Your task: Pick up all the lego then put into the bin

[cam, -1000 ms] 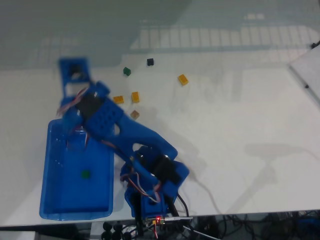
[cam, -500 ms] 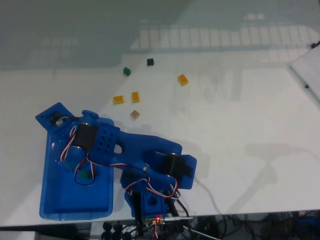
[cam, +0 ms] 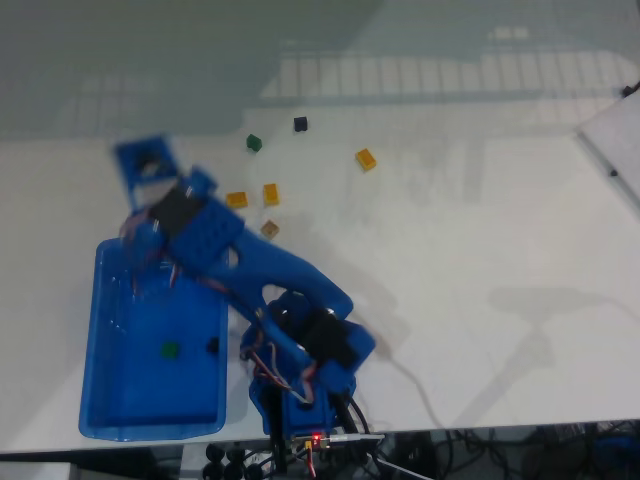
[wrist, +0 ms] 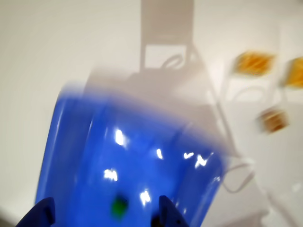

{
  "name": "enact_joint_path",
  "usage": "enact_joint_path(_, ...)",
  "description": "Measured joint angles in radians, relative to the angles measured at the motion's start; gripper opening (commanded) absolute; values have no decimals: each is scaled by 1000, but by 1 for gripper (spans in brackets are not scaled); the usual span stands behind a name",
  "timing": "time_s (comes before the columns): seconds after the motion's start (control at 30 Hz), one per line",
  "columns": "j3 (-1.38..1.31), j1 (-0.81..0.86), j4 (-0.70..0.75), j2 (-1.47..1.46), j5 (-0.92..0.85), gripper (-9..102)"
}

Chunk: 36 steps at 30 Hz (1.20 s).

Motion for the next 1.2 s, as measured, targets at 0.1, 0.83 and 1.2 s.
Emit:
enact_joint_path(0.1,-25,236,-106,-78,-11,28)
enact_joint_path(0.83,-37,1012,-581,-572,173,28)
enact_joint_path(1.2,-176,1069,-601,-727,227,28)
